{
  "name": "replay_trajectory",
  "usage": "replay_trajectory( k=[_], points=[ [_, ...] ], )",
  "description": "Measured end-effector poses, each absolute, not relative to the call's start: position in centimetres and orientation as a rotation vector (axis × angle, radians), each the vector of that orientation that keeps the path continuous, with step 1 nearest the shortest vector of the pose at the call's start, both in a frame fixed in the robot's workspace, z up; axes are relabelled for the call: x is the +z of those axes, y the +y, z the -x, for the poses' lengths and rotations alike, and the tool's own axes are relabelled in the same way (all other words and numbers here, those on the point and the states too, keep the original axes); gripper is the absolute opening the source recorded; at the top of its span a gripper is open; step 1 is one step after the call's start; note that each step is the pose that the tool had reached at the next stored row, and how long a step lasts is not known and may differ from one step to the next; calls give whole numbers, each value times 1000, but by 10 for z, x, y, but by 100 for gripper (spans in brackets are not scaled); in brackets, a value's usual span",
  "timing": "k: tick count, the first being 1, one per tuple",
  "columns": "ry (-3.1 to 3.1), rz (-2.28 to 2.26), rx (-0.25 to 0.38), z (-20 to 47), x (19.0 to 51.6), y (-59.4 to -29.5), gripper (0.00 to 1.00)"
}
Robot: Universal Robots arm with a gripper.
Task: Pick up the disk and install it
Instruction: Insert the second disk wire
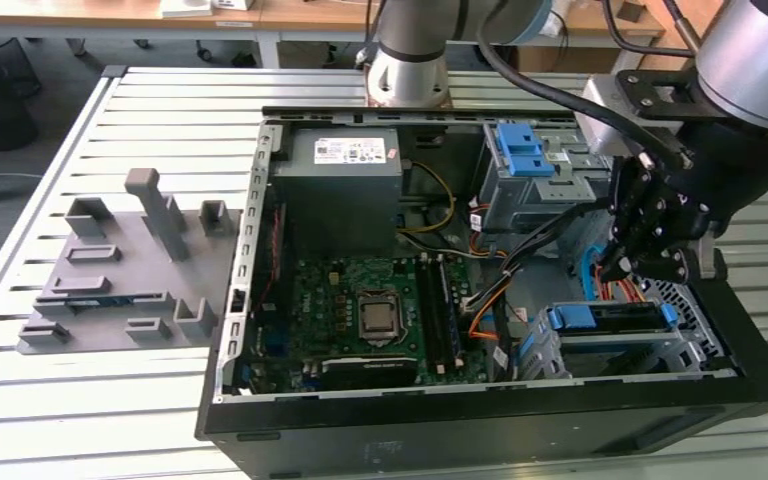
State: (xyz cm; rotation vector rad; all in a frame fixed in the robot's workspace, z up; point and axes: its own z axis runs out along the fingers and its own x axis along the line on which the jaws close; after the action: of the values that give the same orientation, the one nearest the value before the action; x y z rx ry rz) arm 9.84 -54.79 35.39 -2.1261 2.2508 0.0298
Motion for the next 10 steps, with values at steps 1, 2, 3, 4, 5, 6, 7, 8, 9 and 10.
replay_trajectory(
  k=[1, 2, 3, 4, 5, 6, 7, 8, 9, 10],
  points=[
    [2250, 2126, 29, -98, 354, -548, 16],
    [2250, 2126, 29, -98, 354, -548, 16],
    [2250, 2126, 29, -98, 354, -548, 16],
    [2249, 2124, 30, -98, 354, -548, 16],
    [2244, 2120, 36, -98, 354, -549, 16],
    [2238, 2114, 43, -98, 354, -549, 16],
    [2231, 2108, 51, -98, 354, -550, 16],
    [2225, 2102, 59, -97, 353, -551, 16],
    [2222, 2099, 61, -97, 353, -553, 16],
    [2221, 2098, 61, -97, 352, -555, 16]
  ],
)
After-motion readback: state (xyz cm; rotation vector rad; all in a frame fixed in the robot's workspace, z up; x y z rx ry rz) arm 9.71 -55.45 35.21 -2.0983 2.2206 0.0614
